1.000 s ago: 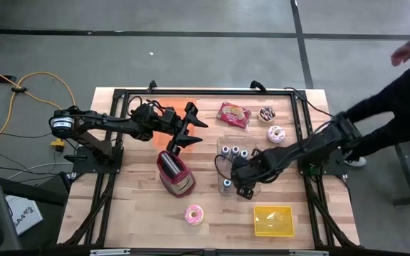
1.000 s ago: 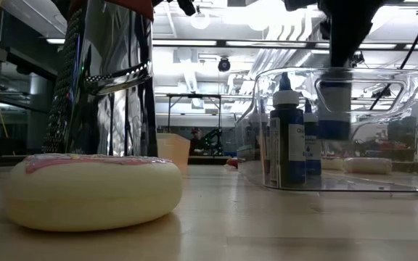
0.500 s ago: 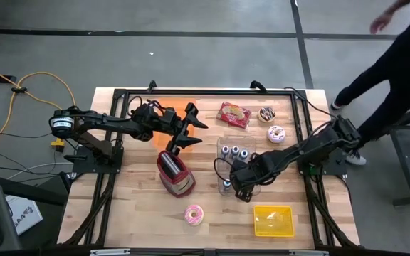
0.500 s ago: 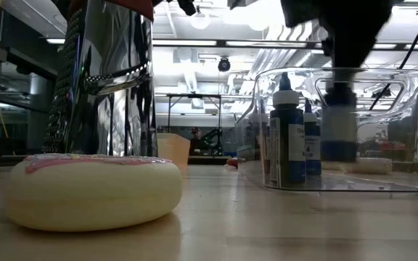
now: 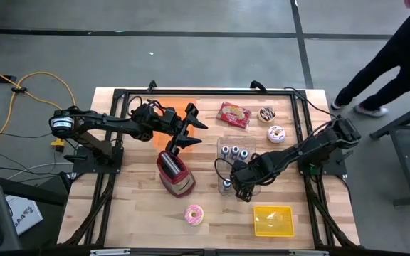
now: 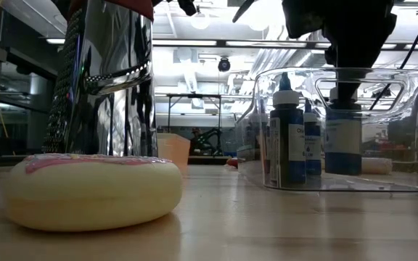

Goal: Pick & Place Food Item
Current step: Put the blue food coloring bottle into the transparent bin, then put the red popcorn pack into the orange bin

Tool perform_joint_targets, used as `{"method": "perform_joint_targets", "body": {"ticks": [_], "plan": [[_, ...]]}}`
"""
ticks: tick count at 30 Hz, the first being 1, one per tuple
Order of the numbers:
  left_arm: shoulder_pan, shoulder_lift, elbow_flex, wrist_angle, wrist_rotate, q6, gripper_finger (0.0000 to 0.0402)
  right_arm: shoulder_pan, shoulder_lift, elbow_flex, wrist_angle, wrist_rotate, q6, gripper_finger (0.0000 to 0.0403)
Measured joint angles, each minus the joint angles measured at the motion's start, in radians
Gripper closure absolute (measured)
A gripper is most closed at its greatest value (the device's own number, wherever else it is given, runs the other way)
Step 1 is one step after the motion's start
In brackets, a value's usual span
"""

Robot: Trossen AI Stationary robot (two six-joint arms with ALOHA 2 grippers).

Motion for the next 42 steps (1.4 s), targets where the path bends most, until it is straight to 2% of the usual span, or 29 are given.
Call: {"method": "perform_joint_targets", "body": {"ticks": [16,27,34,42], "plan": [[0.000,0.000,0.000,0.001,0.000,0.000,0.0179,-0.005,-0.008,0.000,0.002,-0.008,-0.010,0.0257],[0.002,0.000,0.000,0.001,0.001,-0.003,0.0179,-0.074,-0.161,0.000,0.014,0.001,-0.070,0.0257],[0.067,0.000,0.000,0.001,0.073,-0.089,0.0179,-0.125,-0.226,0.002,0.045,0.009,-0.163,0.0257],[0.154,-0.012,0.000,-0.008,0.128,-0.188,0.0179,-0.186,-0.233,0.002,0.084,0.008,-0.288,0.0257]]}}
